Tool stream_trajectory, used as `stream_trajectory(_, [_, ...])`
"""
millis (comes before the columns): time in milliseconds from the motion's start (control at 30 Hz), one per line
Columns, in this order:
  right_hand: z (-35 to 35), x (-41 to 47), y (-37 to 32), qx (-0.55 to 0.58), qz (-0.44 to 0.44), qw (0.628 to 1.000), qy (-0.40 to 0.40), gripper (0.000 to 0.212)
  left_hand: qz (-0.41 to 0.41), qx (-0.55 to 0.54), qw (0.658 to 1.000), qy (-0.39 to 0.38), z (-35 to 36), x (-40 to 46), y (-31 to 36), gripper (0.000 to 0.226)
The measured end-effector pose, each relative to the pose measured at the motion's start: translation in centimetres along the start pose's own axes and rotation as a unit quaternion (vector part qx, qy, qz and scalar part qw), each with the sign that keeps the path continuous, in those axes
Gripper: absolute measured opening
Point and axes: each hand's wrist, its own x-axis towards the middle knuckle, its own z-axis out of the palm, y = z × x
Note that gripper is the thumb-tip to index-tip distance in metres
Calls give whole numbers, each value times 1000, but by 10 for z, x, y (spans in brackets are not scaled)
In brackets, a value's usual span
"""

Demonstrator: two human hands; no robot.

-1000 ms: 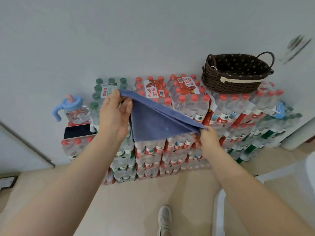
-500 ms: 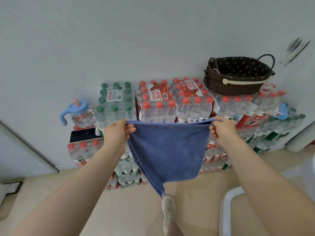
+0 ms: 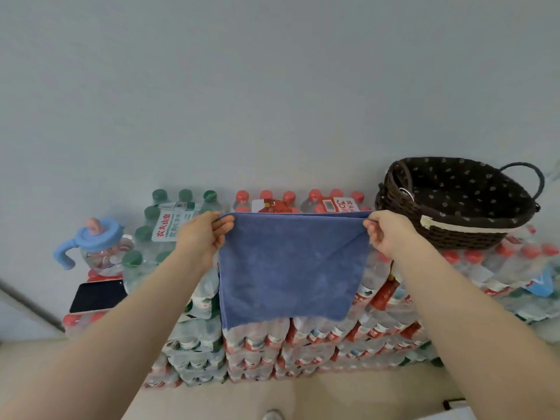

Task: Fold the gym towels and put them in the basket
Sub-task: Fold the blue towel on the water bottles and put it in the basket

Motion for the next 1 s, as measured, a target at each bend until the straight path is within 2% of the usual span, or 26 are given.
stream_trajectory(400, [40, 97, -42, -138, 2, 988, -74, 11, -12, 19, 999, 38, 63, 96, 14, 21])
stream_trajectory(533, [46, 125, -49, -112, -24, 992, -59, 7, -12, 19, 999, 40, 77, 112, 25, 21])
stream_trajectory(633, [55, 141, -42, -93, -97, 990, -31, 20, 0, 10, 999, 49, 86, 119, 28, 17])
stream_trajectory(700, [60, 140, -32, -159, -158, 974, -30, 48, 12, 32, 999, 41, 86, 123, 25, 34])
stream_trajectory(733, [61, 135, -26, -211, -191, 958, -32, 56, 32, 92, 995, 38, 84, 121, 20, 43])
stream_trajectory(800, [59, 122, -11, -322, -291, 900, -40, 59, 119, 264, 957, 29, 77, 113, 8, 58])
stream_trajectory(833, [57, 113, -3, -382, -345, 856, -55, 59, 174, 329, 928, -1, 74, 106, 1, 62])
stream_trajectory(900, [56, 97, 14, -521, -409, 740, -119, 60, 257, 441, 855, -88, 66, 92, -15, 59])
stream_trajectory(967, [55, 88, 32, -640, -394, 637, -170, 62, 266, 605, 737, -145, 56, 82, -35, 58])
stream_trajectory(1000, [52, 85, 38, -675, -369, 614, -175, 62, 256, 683, 668, -146, 50, 80, -44, 66])
